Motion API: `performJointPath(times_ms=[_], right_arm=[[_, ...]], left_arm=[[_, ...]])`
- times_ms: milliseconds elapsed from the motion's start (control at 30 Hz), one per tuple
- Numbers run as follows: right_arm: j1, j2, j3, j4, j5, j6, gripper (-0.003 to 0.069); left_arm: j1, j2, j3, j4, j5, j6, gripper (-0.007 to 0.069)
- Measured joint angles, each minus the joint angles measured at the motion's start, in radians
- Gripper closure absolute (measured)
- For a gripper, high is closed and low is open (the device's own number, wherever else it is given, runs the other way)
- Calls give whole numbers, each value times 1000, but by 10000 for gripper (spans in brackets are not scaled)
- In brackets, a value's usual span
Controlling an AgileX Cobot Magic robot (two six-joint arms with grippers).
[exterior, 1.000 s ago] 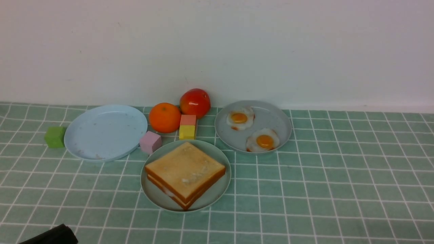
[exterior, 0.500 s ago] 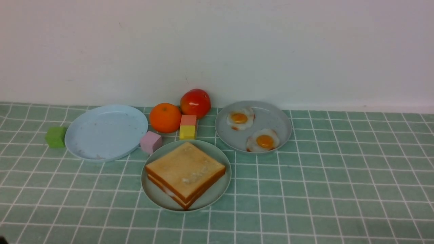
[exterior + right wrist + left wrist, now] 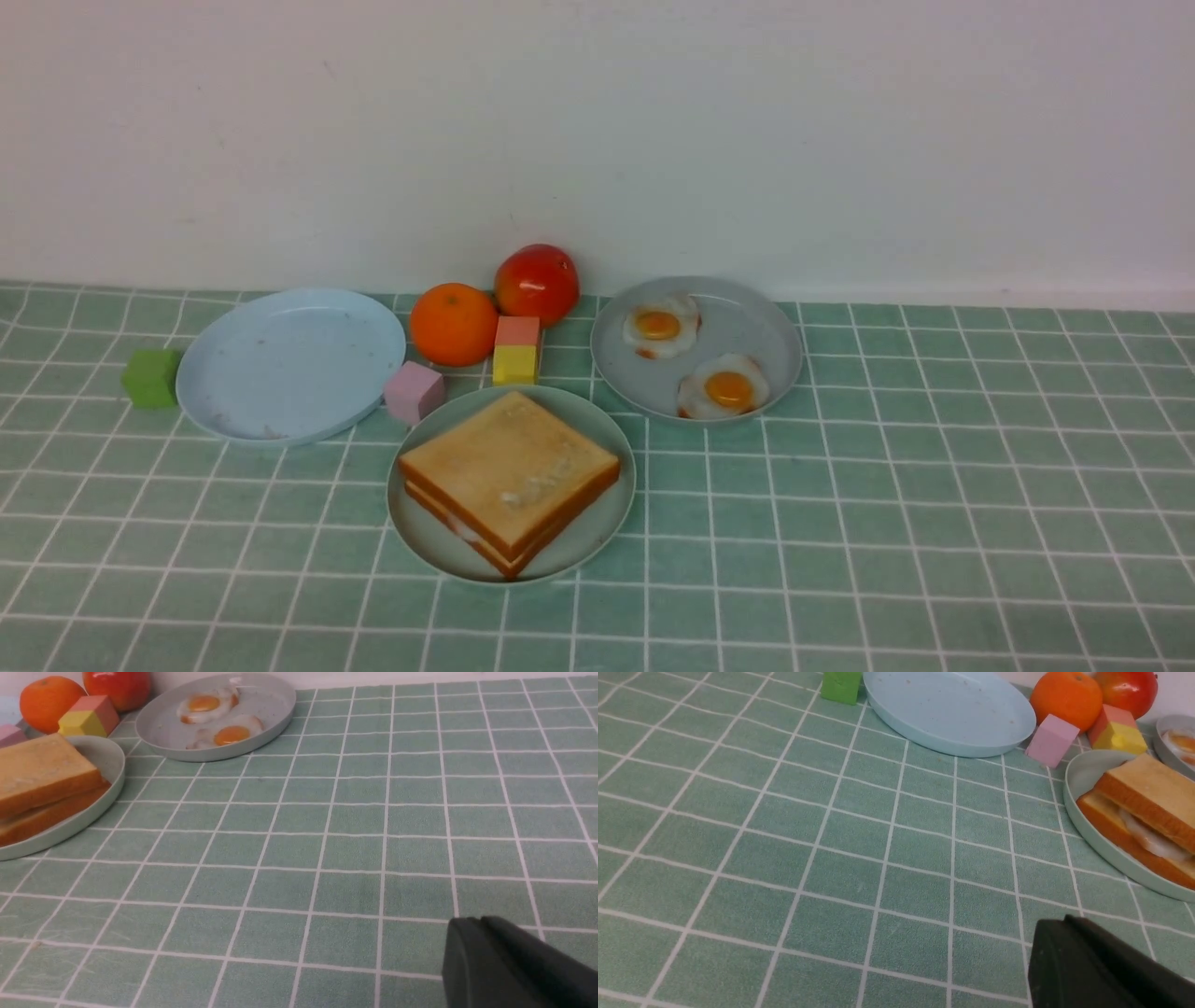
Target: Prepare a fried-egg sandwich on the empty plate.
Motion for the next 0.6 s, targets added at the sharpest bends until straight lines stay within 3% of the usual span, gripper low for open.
performJointPath(times_ms=[600], right_arm=[[0,0,0,0,0,0,606]], left_arm=[[0,0,0,1,-2,0,638]])
